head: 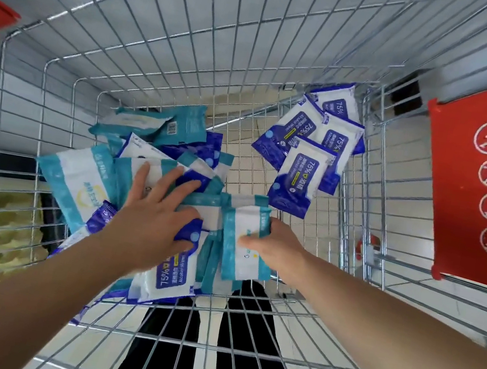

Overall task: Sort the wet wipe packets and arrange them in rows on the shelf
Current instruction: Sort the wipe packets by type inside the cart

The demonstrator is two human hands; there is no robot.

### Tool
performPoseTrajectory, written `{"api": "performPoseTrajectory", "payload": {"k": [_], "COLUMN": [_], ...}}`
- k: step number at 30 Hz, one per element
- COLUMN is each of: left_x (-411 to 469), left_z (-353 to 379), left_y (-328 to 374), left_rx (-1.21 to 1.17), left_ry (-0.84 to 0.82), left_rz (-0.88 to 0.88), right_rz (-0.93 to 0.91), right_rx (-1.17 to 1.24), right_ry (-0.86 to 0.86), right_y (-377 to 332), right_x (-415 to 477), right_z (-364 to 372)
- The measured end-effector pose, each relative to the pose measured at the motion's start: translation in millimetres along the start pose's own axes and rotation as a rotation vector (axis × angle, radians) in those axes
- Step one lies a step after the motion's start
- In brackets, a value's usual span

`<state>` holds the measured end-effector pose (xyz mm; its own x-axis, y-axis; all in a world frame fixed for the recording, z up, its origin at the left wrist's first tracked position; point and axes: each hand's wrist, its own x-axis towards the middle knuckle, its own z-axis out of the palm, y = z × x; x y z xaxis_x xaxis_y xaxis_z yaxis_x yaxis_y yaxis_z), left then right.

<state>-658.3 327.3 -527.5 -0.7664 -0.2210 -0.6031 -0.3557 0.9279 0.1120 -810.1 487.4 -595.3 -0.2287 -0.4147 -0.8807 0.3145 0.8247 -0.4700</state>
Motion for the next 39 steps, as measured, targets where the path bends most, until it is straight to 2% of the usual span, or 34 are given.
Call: {"api": "performPoseTrajectory", "payload": {"k": [2, 5, 9, 14, 20, 23, 26, 28, 30, 32, 34, 39], "left_x": [2, 6, 12, 17, 26, 35, 42, 47, 55, 68, 84, 116], "left_z": [7, 4, -8, -13, -2, 2, -8, -22, -32, -36, -30, 2], "left_y": [-1, 4, 8, 10, 18, 20, 30, 41, 50, 62, 75, 106], "left_rx": [0.038, -0.072, -0.122, -0.006, -0.060, -0.189, -0.291, -0.494, -0.780, -0.951, -1.025, -0.960], "left_ry": [0.059, 0.116, 0.012, -0.080, 0.078, 0.112, 0.329, 0.449, 0.489, 0.433, 0.311, 0.042], "left_rz": [0.024, -0.008, -0.072, -0.079, -0.150, -0.223, -0.226, -0.234, -0.213, -0.184, -0.216, -0.270], "right_rz": [0.012, 0.019, 0.014, -0.005, -0.032, -0.014, 0.022, 0.028, 0.032, 0.064, 0.132, 0.272], "right_rx": [0.010, 0.048, 0.042, 0.141, 0.012, -0.059, -0.119, -0.194, -0.286, -0.370, -0.455, -0.690], "right_ry": [-0.011, -0.049, -0.105, -0.148, -0.170, -0.101, -0.038, 0.016, 0.065, 0.096, 0.100, 0.039], "right_y": [2, 8, 8, 3, -14, -14, -9, -3, 3, 6, 9, 32], "right_x": [-1, 0, -2, -2, -5, -9, -15, -18, -19, -21, -22, -3], "right_z": [4, 7, 3, 1, -33, -69, -102, -118, -131, -142, -149, -165]}}
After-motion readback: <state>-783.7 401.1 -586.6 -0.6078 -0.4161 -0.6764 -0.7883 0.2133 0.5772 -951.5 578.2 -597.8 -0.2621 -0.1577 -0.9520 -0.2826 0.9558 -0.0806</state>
